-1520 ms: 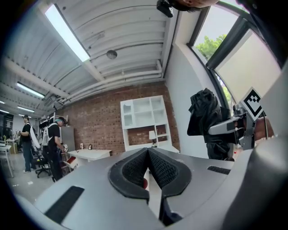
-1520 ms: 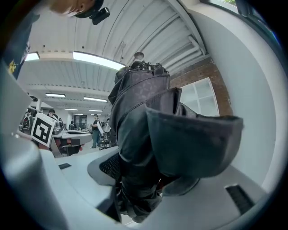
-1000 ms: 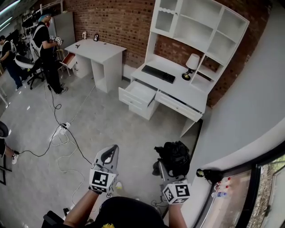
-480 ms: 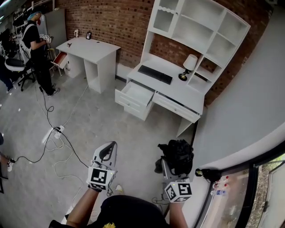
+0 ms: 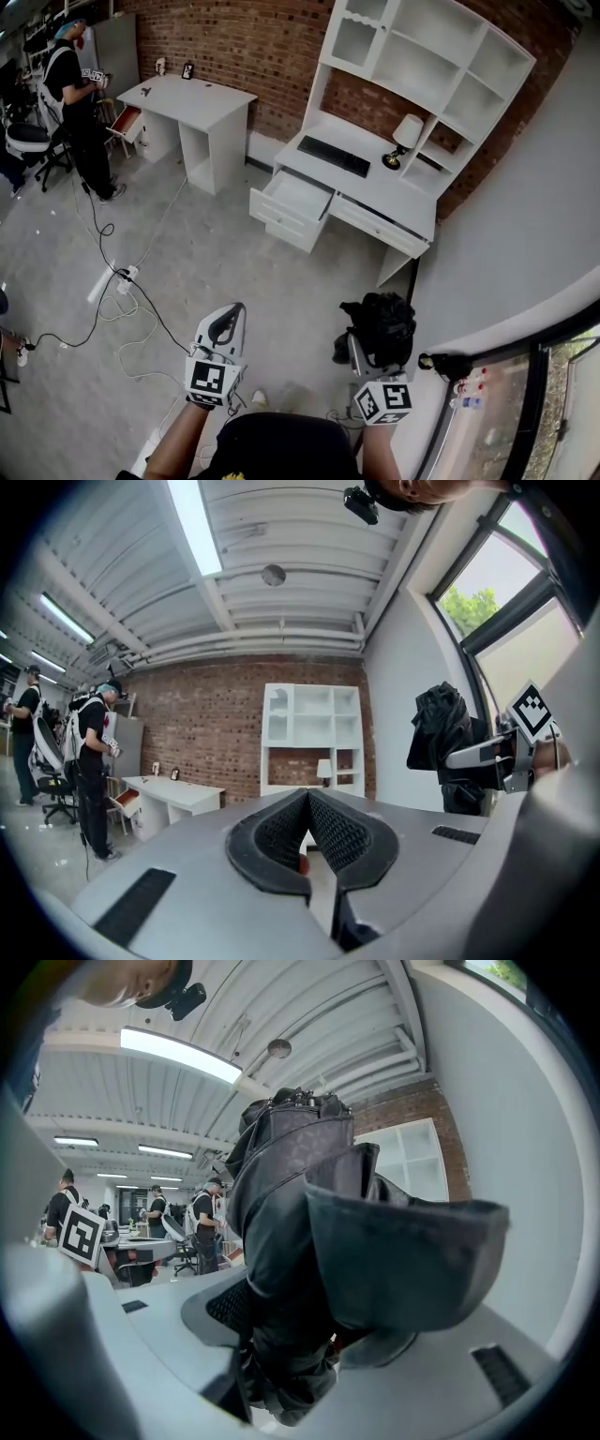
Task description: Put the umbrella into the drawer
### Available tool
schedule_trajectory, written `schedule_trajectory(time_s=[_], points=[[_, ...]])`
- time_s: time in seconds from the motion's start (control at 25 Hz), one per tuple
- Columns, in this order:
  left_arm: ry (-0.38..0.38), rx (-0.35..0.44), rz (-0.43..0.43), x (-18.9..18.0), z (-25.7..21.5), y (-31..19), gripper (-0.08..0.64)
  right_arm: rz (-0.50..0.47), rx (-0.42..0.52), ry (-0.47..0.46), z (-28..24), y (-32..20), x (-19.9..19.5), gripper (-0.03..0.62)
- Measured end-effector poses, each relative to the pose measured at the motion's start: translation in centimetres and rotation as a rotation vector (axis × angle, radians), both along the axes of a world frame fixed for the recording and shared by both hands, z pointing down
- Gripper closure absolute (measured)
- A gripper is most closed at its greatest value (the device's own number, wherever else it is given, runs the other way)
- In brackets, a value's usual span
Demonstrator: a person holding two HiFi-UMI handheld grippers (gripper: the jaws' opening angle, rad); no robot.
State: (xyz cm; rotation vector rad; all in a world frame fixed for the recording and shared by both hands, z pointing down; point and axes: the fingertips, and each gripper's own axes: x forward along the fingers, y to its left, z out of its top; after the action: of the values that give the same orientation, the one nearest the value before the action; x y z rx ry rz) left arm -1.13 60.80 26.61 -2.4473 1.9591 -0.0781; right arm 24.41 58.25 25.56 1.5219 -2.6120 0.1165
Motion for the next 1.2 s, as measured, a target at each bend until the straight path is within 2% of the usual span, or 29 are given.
schedule_trajectory(time_s=[0.24, 0.56, 0.88, 1.2], points=[[0.000, -0.040, -0.033, -2.7, 1.0, -0.5, 0.543, -0.009, -0.022, -0.006, 0.8, -1.7, -1.7, 0.348], [-0.017, -0.028, -0.028, -3.8, 0.7, -4.5, 0.543, -0.004, -0.023, -0.028, 1.2, -5.9, -3.2, 0.348], [-0.019, -0.013, -0.028, -4.1, 0.1, -12.3, 0.543, -0.012, -0.003, -0.041, 1.1, -13.7, -4.1, 0.348], [-0.023, -0.054, -0.019, -3.8, 0.7, -22.8, 0.543, -0.028, -0.021, -0.014, 1.6, -24.1, -4.1, 0.348]])
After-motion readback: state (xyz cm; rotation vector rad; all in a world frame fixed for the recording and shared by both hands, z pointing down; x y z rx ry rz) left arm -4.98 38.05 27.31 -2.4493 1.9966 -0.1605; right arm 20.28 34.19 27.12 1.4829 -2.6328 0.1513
